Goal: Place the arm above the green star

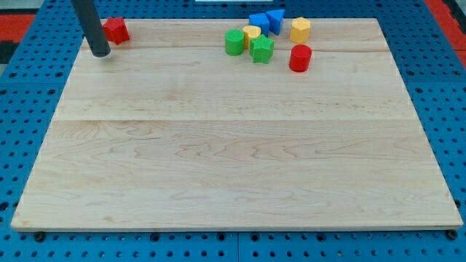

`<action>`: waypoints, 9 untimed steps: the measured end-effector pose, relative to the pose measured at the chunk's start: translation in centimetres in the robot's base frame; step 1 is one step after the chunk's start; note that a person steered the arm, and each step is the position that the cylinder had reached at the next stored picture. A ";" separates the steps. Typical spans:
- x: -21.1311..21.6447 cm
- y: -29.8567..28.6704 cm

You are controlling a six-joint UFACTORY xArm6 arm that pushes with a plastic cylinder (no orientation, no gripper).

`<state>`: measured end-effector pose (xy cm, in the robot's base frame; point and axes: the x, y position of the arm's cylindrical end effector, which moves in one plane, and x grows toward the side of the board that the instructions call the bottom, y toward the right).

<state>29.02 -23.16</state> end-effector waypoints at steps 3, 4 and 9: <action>-5.9 8.4; -9.8 10.8; -7.9 28.1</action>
<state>21.08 4.92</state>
